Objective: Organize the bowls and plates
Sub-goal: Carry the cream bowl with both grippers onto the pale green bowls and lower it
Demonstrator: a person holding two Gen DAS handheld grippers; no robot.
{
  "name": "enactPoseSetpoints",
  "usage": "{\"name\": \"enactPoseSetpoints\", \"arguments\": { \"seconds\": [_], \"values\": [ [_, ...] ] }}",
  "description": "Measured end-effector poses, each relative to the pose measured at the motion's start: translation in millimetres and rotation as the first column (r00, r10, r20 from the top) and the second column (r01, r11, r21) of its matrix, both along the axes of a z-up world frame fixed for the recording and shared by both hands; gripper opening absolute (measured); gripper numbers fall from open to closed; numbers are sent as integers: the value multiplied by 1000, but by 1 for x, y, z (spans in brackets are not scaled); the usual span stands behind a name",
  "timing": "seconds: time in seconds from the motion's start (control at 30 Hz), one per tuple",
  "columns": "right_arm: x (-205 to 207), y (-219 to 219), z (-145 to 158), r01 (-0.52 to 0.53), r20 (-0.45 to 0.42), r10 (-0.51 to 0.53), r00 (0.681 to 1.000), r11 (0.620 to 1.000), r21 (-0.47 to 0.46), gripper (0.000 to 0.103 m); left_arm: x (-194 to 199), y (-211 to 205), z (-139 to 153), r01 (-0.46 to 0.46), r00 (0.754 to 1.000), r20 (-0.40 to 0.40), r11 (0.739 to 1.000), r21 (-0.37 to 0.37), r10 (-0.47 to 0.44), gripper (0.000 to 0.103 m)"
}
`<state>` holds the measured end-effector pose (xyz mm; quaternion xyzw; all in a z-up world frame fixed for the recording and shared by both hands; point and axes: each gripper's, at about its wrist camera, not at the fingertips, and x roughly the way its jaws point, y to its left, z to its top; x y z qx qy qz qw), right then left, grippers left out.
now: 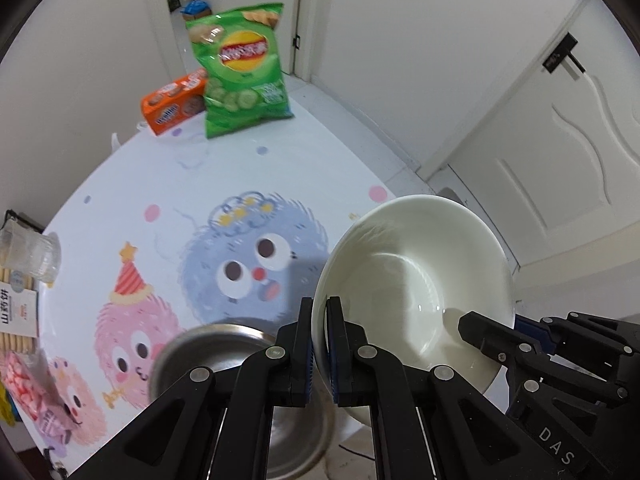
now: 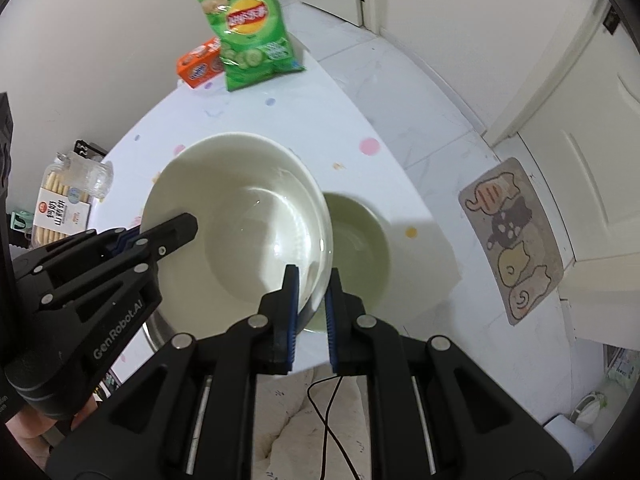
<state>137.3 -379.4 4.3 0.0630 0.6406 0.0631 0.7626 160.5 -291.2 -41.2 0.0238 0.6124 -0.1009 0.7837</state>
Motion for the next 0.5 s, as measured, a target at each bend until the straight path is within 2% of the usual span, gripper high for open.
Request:
{"name": "enactPoseSetpoints", "arguments": {
  "seconds": [0.5],
  "values": [
    [-11,-32,-35,10,-80,-13,997,999,-31,14,-8,-27,-41,11,997,-74,1000,15,-10,5]
  ]
}}
